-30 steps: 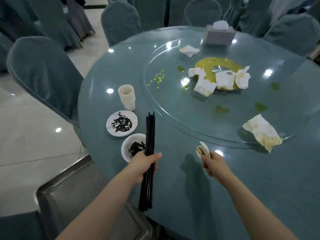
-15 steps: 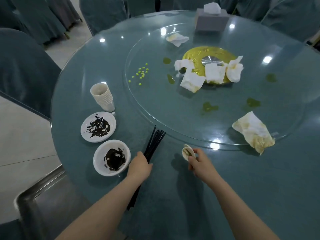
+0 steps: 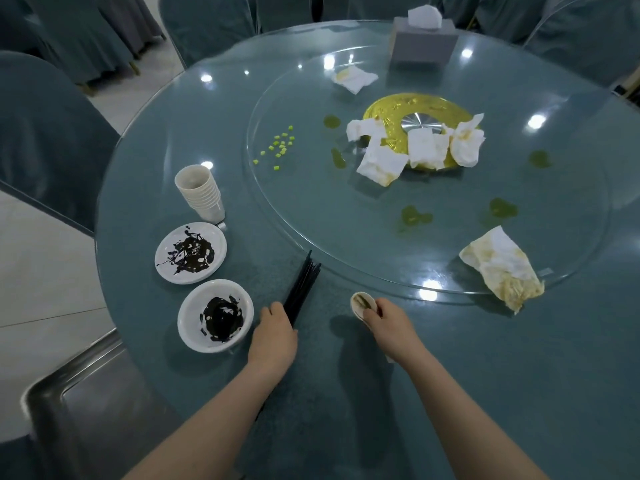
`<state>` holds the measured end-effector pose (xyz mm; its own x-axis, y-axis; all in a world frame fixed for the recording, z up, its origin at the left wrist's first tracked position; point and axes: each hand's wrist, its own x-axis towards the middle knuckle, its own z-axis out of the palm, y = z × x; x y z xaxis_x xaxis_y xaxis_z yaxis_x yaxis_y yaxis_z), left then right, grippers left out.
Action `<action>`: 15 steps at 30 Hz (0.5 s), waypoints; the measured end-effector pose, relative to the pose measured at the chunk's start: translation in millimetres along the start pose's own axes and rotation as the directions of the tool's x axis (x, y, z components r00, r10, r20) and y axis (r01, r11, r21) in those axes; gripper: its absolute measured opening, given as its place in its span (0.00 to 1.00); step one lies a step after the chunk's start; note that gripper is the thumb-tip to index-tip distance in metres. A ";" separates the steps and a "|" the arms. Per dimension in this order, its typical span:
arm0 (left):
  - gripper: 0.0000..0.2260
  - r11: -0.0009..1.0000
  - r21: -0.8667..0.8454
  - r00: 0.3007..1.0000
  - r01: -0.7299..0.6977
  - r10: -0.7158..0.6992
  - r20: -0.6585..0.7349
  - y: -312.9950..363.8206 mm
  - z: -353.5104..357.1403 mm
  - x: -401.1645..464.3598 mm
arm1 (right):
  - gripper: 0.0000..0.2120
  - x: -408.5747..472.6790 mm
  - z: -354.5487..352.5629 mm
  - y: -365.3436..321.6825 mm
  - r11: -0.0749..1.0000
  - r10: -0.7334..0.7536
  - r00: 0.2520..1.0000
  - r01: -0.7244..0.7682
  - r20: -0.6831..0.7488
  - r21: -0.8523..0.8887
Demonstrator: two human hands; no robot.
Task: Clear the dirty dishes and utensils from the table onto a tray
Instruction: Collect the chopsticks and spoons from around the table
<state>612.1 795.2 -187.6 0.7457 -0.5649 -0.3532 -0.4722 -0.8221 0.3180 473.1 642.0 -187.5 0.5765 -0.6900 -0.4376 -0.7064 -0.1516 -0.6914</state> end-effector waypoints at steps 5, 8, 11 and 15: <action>0.21 0.995 0.098 0.998 -0.036 0.040 -0.047 -5.1 1.6 -1.4 | 0.05 4.4 12.3 -5.6 0.982 -0.045 0.999 0.041 -0.018 -0.185; 0.31 0.995 0.086 0.997 -0.041 0.046 -0.060 -3.6 5.1 -2.9 | 0.04 1.8 22.8 -6.3 0.988 -0.028 0.997 0.017 -0.069 -0.156; 0.36 0.995 0.075 0.996 -0.061 0.065 -0.057 -3.8 6.0 -3.0 | 0.04 -2.0 29.5 -7.3 0.991 -0.003 0.993 -0.013 -0.120 -0.134; 0.38 0.995 0.047 0.996 -0.090 0.091 -0.021 -8.5 3.0 -5.1 | 0.08 -5.3 32.2 -5.8 0.983 -0.058 0.982 0.025 -0.179 -0.183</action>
<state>610.9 804.9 -191.1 0.7092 -0.6357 -0.3047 -0.5588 -0.7705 0.3068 487.3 669.3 -199.7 0.5336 -0.7957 -0.2865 -0.7550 -0.2956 -0.5853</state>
